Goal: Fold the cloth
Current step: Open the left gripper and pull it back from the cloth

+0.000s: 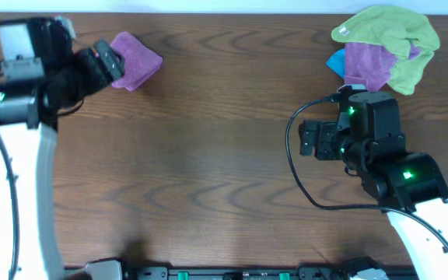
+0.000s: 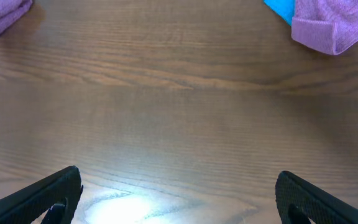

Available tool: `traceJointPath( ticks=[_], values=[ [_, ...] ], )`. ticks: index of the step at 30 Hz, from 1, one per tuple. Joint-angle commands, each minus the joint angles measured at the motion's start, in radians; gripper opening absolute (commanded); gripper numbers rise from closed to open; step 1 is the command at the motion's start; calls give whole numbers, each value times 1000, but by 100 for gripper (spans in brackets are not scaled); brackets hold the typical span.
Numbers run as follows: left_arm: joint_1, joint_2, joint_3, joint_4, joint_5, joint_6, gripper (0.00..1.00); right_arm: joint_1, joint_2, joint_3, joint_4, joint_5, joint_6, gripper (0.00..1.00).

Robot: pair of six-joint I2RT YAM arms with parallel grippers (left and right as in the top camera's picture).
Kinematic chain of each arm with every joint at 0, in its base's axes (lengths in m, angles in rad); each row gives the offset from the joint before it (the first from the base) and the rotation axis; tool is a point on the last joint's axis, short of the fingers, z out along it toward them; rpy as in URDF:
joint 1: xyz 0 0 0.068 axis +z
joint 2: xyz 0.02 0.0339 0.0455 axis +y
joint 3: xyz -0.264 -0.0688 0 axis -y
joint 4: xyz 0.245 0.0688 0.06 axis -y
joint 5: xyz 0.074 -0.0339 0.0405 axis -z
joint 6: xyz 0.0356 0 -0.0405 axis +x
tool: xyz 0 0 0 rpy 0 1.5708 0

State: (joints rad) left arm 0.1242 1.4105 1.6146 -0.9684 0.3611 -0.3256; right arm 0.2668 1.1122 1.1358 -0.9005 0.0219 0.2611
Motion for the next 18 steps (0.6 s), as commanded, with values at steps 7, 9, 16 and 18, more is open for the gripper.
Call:
traceJointPath(
  ticks=[7, 9, 16, 18],
  values=[
    [6, -228, 8, -260, -118, 114, 97, -11, 1, -3, -2, 8, 3, 99],
    [6, -261, 8, -324, -138, 114, 93, -11, 1, -3, -1, 8, 4, 99],
    [6, -328, 8, -434, -238, 117, 95, -11, 1, -3, -1, 8, 3, 99],
    [6, -330, 8, -424, -237, 116, 95, -11, 1, -3, -1, 8, 3, 99]
  ],
)
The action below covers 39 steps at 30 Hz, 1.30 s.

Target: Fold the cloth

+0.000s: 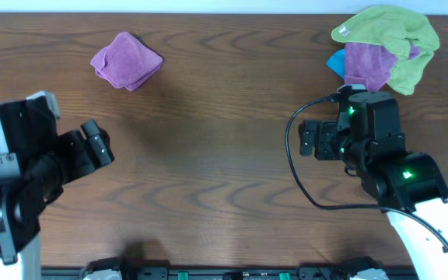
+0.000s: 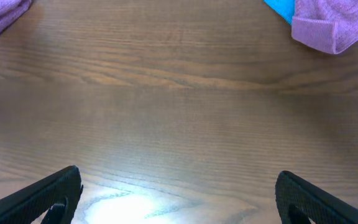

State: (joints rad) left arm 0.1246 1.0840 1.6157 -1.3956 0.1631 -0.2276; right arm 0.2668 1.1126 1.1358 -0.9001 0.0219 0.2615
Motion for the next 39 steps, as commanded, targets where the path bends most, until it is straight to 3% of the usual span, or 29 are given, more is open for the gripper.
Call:
traceJointPath(
  ticks=[1, 12, 17, 23, 27, 35, 39],
  values=[
    [6, -3, 6, 22, -39, 18, 95, -11, 0, -3, -2, 8, 3, 99],
    [6, -19, -153, 305, 13, 35, 95, -11, 0, -3, -2, 8, 3, 99],
    [6, -91, -382, 559, 84, 48, 95, -11, 0, -3, -2, 8, 3, 99],
    [6, -314, -763, 882, 119, 49, 95, -11, 0, -3, -2, 8, 3, 99],
    [3, -480, -957, 1005, 124, 95, 95, -11, 0, -3, -2, 8, 3, 100],
    [-56, -797, -1183, 1029, 111, 307, 95, -11, 0, -3, -2, 8, 3, 99],
    [-81, -896, -1244, 996, 41, 314, 95, -11, 0, -3, -2, 8, 3, 99]
  ],
)
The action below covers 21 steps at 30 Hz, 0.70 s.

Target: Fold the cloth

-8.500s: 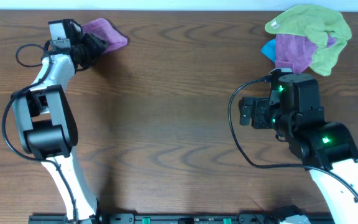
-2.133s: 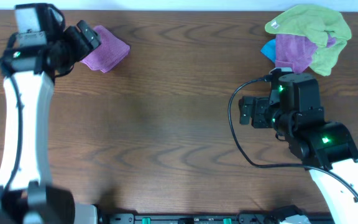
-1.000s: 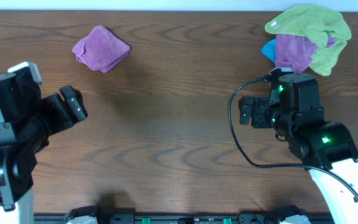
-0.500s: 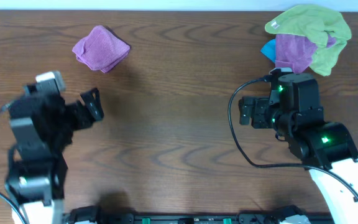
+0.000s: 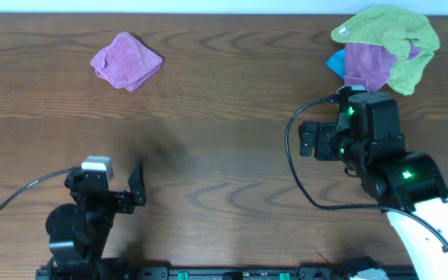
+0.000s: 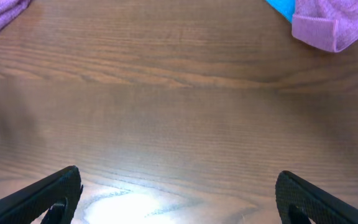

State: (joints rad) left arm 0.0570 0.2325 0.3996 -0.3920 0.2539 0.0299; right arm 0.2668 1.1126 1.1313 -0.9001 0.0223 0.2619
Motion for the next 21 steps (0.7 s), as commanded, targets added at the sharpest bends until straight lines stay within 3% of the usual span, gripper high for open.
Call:
traceJointPath(
  ticks=[1, 14, 21],
  values=[
    [-20, -58, -40, -13, -69, 56, 95, -11, 0, 2, -2, 7, 3, 99],
    [-72, -174, -90, -203, -306, 56, 95, -11, 0, 2, -2, 7, 3, 99],
    [-72, -230, -90, -341, -355, 55, 95, -11, 0, 2, -2, 7, 3, 99]
  ],
)
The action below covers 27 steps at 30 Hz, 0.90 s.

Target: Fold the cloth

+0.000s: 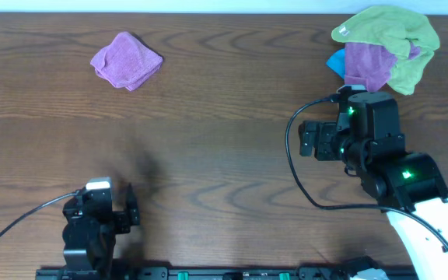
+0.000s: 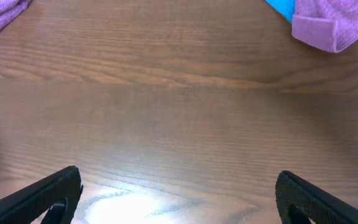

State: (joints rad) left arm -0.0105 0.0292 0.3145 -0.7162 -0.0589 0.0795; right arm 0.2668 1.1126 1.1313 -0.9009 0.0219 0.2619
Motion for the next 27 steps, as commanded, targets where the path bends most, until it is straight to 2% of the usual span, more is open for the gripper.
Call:
traceJointPath(
  ticks=[1, 27],
  values=[
    [-5, -26, -6, -28, -49, 6, 95, -11, 0, 2, -1, 8, 3, 99],
    [-5, -26, -113, -154, -56, 6, 95, -11, 0, 2, -1, 8, 3, 99]
  ],
)
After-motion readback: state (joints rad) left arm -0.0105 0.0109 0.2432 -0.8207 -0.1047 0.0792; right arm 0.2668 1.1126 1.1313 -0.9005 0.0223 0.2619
